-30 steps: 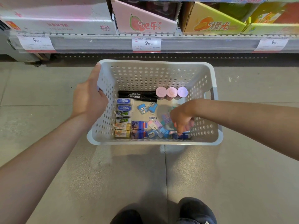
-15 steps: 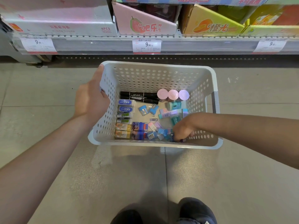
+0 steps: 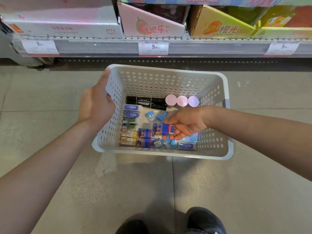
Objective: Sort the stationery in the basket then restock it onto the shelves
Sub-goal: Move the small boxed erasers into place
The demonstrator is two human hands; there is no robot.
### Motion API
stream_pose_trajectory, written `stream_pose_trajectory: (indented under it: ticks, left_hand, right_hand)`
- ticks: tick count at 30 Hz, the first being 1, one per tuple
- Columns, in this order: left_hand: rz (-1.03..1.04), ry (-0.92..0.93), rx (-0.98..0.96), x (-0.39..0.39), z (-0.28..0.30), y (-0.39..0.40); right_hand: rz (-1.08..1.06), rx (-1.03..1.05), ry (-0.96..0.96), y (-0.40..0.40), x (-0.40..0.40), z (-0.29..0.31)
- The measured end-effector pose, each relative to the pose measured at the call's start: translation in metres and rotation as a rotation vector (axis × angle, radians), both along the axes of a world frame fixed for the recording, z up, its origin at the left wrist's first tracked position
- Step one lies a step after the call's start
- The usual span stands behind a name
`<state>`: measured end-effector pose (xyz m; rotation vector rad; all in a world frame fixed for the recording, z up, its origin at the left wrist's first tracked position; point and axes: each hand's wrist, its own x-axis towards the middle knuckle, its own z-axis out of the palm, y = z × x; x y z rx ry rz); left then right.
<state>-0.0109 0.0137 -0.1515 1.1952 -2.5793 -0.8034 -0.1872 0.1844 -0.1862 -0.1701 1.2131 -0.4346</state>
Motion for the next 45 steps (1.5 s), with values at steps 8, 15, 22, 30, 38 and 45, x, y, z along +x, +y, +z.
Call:
stream_pose_trajectory:
  ticks: [8, 15, 22, 30, 38, 45]
  left_hand:
    - [0.066, 0.002, 0.068, 0.006, 0.002, 0.006]
    - [0.101, -0.025, 0.076, 0.004, 0.004, 0.008]
    - [0.096, -0.030, 0.064, 0.004, 0.005, 0.009]
    - [0.084, -0.007, 0.064, 0.005, 0.002, 0.007]
    - [0.078, -0.001, 0.055, 0.005, 0.000, 0.006]
    - [0.074, -0.018, 0.037, 0.006, -0.004, 0.004]
  right_hand:
    - [-0.108, -0.034, 0.068, 0.000, 0.002, -0.004]
    - [-0.212, -0.132, 0.480, -0.009, 0.004, -0.014]
    - [-0.244, 0.064, 0.412, -0.032, 0.032, -0.031]
    - [-0.219, 0.055, 0.711, -0.041, 0.056, -0.049]
    - [-0.114, 0.036, 0.999, -0.045, 0.061, -0.055]
    - [0.105, -0.071, 1.083, -0.033, 0.050, -0.053]
